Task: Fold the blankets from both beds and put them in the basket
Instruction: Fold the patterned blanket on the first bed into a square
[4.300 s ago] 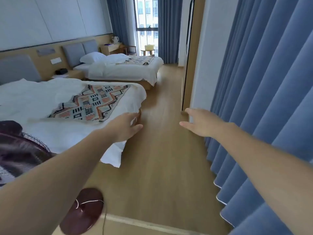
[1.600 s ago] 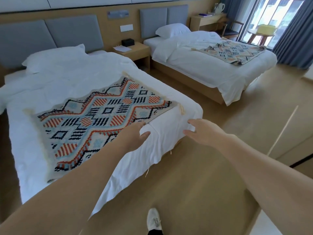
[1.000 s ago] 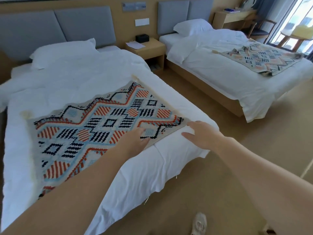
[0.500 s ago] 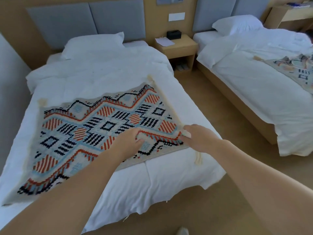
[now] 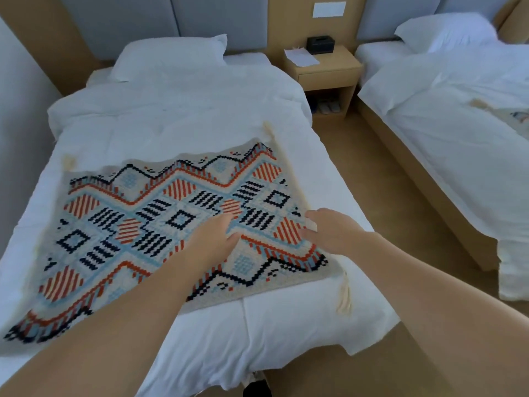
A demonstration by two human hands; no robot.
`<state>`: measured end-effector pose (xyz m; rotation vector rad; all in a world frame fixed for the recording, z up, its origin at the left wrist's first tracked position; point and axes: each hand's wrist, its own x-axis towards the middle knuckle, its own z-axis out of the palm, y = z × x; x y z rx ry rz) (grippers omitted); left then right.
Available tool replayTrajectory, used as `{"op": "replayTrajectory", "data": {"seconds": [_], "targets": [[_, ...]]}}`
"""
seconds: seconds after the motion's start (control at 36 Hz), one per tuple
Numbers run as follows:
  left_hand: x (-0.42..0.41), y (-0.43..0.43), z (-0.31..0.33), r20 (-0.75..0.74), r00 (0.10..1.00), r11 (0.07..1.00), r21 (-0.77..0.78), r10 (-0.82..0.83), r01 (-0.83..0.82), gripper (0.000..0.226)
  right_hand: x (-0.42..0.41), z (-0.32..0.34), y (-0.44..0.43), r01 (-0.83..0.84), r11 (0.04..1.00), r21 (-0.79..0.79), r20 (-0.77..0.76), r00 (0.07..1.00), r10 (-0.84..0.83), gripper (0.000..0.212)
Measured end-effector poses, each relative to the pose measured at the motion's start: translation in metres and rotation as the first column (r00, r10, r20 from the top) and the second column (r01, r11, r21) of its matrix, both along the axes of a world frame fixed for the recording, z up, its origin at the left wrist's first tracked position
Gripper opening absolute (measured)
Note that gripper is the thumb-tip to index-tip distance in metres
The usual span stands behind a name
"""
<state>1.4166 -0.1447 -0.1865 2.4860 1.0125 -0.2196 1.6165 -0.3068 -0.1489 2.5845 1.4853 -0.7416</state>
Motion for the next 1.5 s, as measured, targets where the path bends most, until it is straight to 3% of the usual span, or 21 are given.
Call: {"op": "replayTrajectory", "data": {"seconds": [0.44, 0.64, 0.83, 0.97, 1.11, 1.5], "targets": [[0.118, 0.126, -0.083, -0.071, 0.997, 0.996, 0.075, -0.042, 0.048, 0.059, 0.094, -0.090, 0.121, -0.088, 0.983, -0.162, -0.013, 0.996, 0.087, 0.058], [0.171, 0.156, -0.182, -0.163, 0.984, 0.997, 0.053, 0.065, -0.057, 0.061, 0.147, -0.193, 0.189, -0.206, 0.961, -0.184, -0.068, 0.978, 0.197, 0.059], [0.228, 0.189, -0.309, -0.255, 0.956, 0.989, 0.037, 0.145, -0.140, 0.069, 0.177, -0.320, 0.245, -0.325, 0.940, -0.106, 0.003, 0.945, 0.327, 0.066], [0.255, 0.244, -0.366, -0.204, 0.936, 0.948, 0.206, 0.285, -0.244, 0.069, 0.207, -0.382, 0.280, -0.413, 0.911, -0.020, 0.082, 0.907, 0.413, 0.074], [0.268, 0.276, -0.402, -0.122, 0.949, 0.917, 0.317, 0.292, -0.242, 0.072, 0.248, -0.408, 0.339, -0.417, 0.908, 0.052, 0.171, 0.899, 0.403, 0.083], [0.264, 0.291, -0.447, -0.004, 0.963, 0.917, 0.304, 0.270, -0.256, 0.077, 0.335, -0.423, 0.512, -0.346, 0.922, 0.174, 0.305, 0.909, 0.284, 0.076]]}}
